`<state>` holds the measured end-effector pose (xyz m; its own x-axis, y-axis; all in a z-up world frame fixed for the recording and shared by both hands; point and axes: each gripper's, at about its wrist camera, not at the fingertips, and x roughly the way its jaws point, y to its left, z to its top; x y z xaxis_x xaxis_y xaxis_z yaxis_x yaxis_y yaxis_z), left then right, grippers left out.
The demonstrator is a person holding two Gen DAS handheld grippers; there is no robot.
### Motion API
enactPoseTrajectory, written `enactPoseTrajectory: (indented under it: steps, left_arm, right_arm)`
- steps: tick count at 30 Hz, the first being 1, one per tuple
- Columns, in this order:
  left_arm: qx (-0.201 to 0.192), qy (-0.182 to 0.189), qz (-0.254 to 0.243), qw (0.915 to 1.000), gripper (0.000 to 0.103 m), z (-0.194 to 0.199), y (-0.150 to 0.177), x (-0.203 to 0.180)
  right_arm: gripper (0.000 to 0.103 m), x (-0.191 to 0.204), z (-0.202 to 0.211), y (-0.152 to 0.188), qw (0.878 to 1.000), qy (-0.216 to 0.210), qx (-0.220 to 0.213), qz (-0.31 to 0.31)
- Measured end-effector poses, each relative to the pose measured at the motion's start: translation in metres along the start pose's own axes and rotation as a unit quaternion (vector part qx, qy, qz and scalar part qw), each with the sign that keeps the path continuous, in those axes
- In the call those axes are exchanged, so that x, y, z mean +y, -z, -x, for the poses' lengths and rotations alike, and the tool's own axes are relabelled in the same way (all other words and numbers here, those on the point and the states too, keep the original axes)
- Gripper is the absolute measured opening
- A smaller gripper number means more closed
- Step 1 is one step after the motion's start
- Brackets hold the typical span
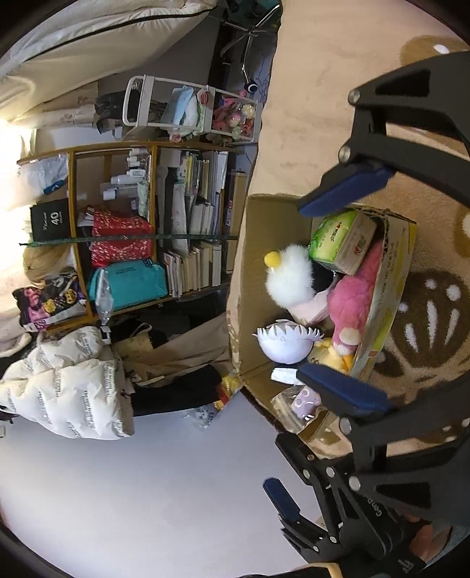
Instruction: Organize soft objects
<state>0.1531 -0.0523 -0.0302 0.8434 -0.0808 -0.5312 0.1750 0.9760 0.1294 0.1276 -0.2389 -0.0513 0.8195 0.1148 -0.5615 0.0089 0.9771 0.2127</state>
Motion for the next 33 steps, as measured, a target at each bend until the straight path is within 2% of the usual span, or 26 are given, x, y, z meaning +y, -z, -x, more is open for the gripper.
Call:
enactPoseTrajectory:
  steps: [5,11,14,23,33]
  left_arm:
    - [-0.011,-0.009,-0.013,0.9998,0.09,0.022,0.002,0.001]
    - [-0.019,-0.023,-0.031,0.9991,0.093,0.047,0.007,0.002]
    - [-0.024,-0.036,-0.032,0.9986,0.098,0.06,0.01,0.007]
    - [-0.02,-0.059,0.0,0.998,0.098,0.092,0.025,0.038]
    - [-0.052,-0.043,0.017,0.9976,0.098,0.143,0.026,0.052]
  right_arm:
    - [0.103,0.004,0.02,-0.002,1.0,0.008,-0.018,0.005]
    - [0.103,0.01,0.045,-0.001,0.999,0.018,-0.029,0.015]
    - [0.103,0.012,0.06,0.0,0.999,0.02,-0.039,0.015]
    - [0.103,0.02,0.101,0.001,0.997,0.03,-0.066,0.029]
    - [0.103,0.03,0.145,0.005,0.994,0.037,-0.095,0.049]
